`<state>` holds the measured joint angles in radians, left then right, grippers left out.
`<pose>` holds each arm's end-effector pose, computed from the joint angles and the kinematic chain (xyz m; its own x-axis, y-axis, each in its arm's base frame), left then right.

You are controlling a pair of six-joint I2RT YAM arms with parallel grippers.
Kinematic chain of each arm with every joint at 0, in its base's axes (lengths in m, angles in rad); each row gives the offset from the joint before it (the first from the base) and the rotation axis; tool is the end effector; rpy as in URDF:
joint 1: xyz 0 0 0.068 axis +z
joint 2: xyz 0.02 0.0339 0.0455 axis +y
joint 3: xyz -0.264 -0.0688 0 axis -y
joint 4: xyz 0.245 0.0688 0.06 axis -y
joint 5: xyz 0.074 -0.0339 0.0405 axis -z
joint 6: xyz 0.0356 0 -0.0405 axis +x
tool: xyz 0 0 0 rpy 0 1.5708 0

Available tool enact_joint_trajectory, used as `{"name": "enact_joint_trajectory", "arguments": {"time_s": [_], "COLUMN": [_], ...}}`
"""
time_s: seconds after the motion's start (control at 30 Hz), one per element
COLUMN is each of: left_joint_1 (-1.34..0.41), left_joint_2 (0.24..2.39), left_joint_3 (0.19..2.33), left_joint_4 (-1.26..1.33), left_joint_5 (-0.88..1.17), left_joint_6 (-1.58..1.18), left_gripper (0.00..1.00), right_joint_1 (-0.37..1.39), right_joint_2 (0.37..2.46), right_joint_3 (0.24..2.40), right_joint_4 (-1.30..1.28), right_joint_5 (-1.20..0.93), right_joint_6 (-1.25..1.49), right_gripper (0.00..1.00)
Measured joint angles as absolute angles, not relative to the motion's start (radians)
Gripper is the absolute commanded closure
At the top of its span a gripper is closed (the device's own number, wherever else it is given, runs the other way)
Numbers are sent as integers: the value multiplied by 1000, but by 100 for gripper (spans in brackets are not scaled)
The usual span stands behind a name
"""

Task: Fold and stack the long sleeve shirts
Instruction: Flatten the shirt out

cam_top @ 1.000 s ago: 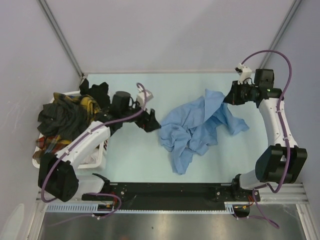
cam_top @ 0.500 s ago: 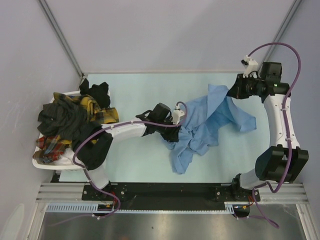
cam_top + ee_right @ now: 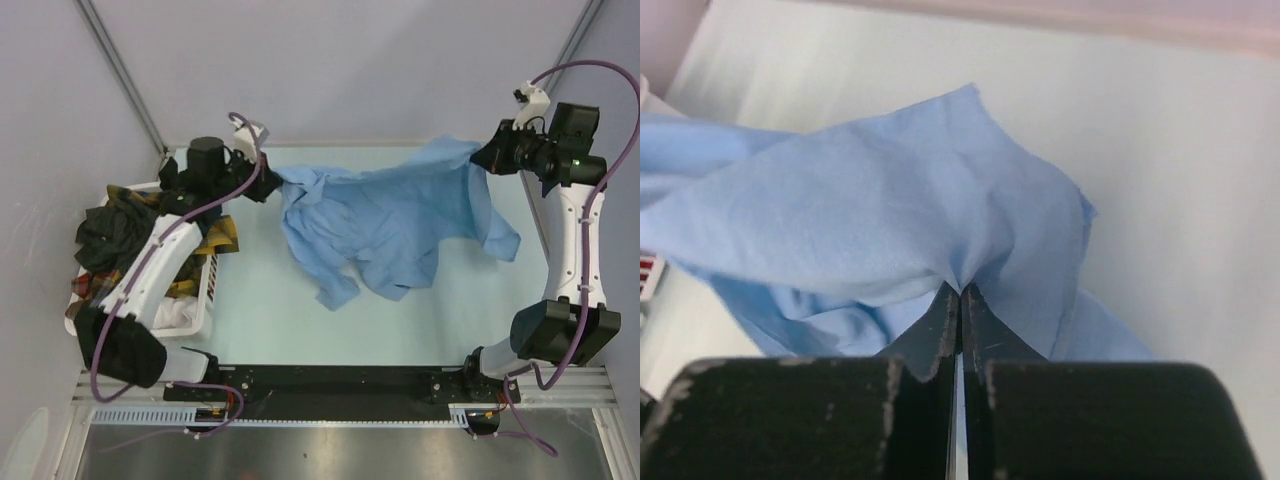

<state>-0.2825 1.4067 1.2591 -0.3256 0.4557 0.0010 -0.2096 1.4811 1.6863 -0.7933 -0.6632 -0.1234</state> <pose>0.3052 -0.1049 0.3490 -0.4370 0.1278 -0.8903 0.6270 0.7530 -0.1997 0.3067 -0.0428 0.4285 -0.4970 0.0066 -0.8677 -0.4013 0.8849 0.2365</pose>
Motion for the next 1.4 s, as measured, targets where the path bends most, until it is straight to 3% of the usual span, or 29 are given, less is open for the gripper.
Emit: {"name": "enact_joint_trajectory", "arguments": {"time_s": [0.2,0.33,0.43,0.63,0.67,0.8,0.83,0.87,0.9,0.93,1.0,1.03,1.1,1.13,1.17,1.3,1.4], "left_joint_1": [-247,-219,-212,-227,-242,-378,-429,-480,-532,-574,-699,-732,-828,-870,-905,-952,-881], "left_joint_2": [1269,1285,1349,1552,1579,1657,1672,1688,1708,1727,1792,1812,1883,1919,1948,1948,1783], "left_joint_3": [1394,1512,1656,2052,2103,2219,2225,2225,2225,2225,2220,2219,2217,2211,2200,1994,1592], "left_joint_4": [-352,-370,-387,-368,-356,-307,-297,-295,-295,-297,-331,-345,-414,-457,-504,-650,-655], "left_joint_5": [444,415,397,395,393,389,395,403,413,428,467,481,531,559,584,633,616], "left_joint_6": [19,19,17,-44,-49,-42,-35,-25,-15,0,49,68,133,165,194,288,316], "left_gripper": [100,100,100,100,100,100,100,100,100,99,90,72,49,30,2,1,1], "right_joint_1": [-212,-192,-87,297,321,357,355,336,306,230,-52,-170,-440,-546,-617,-789,-768], "right_joint_2": [1471,1409,1320,1162,1143,1131,1136,1138,1137,1134,1121,1121,1157,1185,1238,1450,1590], "right_joint_3": [1756,1665,1508,1235,1204,1140,1137,1137,1138,1139,1143,1149,1194,1222,1267,1384,1412], "right_joint_4": [-730,-652,-606,-447,-387,-264,-279,-311,-342,-385,-521,-588,-784,-867,-978,-1170,-1227], "right_joint_5": [-676,-741,-784,-903,-932,-998,-1018,-1039,-1048,-1088,-1129,-1125,-1121,-1112,-1111,-1104,-1078], "right_joint_6": [-56,28,67,189,237,313,304,270,251,215,61,-16,-226,-318,-434,-715,-833], "right_gripper": [100,100,100,100,95,46,33,12,2,0,0,0,0,0,1,3,9]}}
